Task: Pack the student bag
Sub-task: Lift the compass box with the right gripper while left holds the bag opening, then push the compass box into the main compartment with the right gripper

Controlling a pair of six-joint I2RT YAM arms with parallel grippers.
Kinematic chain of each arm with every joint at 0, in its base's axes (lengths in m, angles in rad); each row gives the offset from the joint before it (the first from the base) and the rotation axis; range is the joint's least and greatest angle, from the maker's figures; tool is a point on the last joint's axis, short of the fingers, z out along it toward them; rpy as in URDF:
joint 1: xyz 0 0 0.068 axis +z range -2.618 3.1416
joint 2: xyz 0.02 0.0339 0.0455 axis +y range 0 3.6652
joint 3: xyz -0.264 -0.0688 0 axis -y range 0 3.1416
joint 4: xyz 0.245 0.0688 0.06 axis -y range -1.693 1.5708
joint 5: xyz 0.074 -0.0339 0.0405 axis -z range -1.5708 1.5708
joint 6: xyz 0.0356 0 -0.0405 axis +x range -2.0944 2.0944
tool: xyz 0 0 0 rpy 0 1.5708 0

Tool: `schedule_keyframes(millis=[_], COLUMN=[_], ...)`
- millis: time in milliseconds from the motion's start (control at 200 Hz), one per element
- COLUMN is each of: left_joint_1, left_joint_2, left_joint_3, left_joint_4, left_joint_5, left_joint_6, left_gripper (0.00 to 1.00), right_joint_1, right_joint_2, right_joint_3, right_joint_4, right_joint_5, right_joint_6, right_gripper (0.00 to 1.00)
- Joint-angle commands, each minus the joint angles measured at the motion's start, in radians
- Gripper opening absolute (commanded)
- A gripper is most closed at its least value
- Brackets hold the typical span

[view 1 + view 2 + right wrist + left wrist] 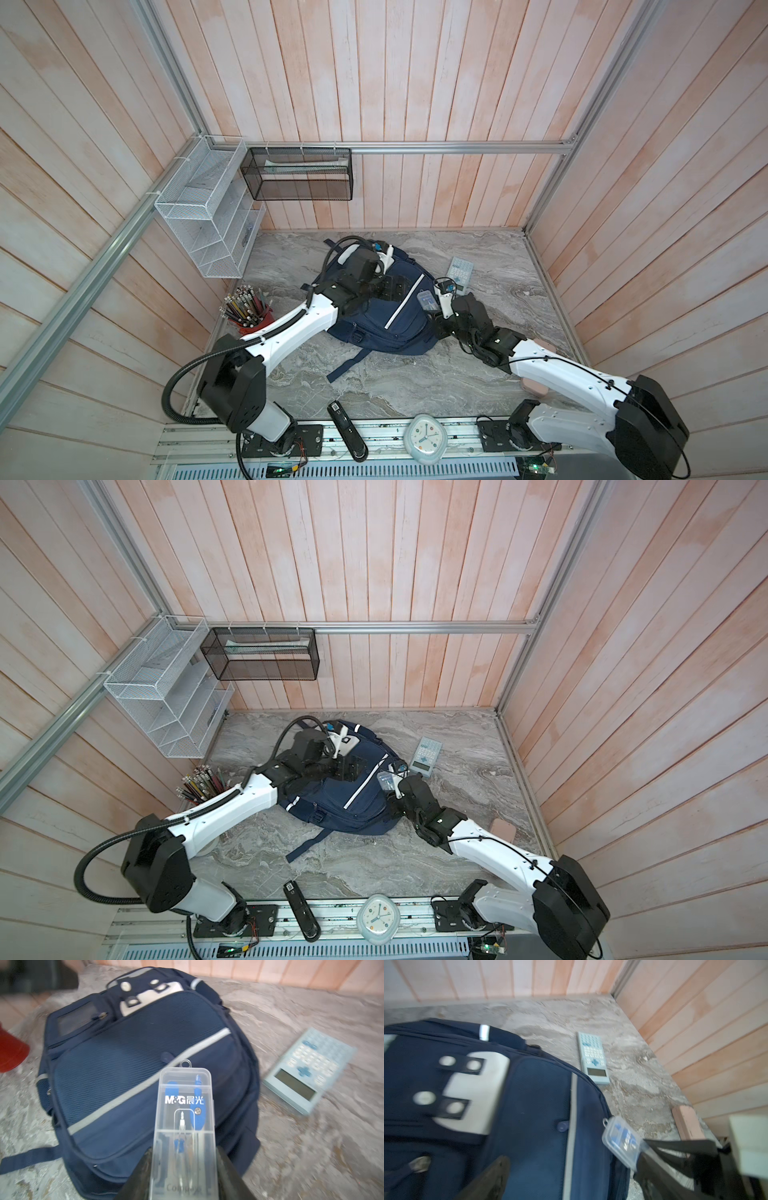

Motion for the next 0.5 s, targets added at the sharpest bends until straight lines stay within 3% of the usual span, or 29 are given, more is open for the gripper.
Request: schedule_keyframes(millis=[0,170,300,400,495], left_joint_1=[-0.046,-0.103,-0.181,-0.199,-0.216], left_joint_2=[0.034,0.111,0.218,0.313,0.399], left_joint_3=[0.044,0.082,0.174,0.255,0.328], left_joint_4=[-0.016,-0.047,-0.145,-0.220,-0.291], left_joint_5=[-0.097,-0.093,-0.272,-0.306,-0.421], left_joint_6=[0.084,0.156,0.250,0.265,0.266], left_gripper=[0.90,0.87,0.87,0.87,0.76], right_joint_1=[-0.114,-0.230,-0.279,-0.281,-0.281], right_joint_2=[-0.045,-0.122,-0.139,-0.130,-0.124], right_joint_3=[-0.028,-0.075,-0.102,-0.118,-0.129], right_joint_4=[-0.090,-0.081,-0.060,-0.037,-0.026], right_joint_5=[0.014,-0.018,-0.087,-0.115,-0.124], right_joint_6=[0.114,0.125,0.118,0.119,0.127], right_gripper=[0.38,0.39,0.39,0.39,0.40])
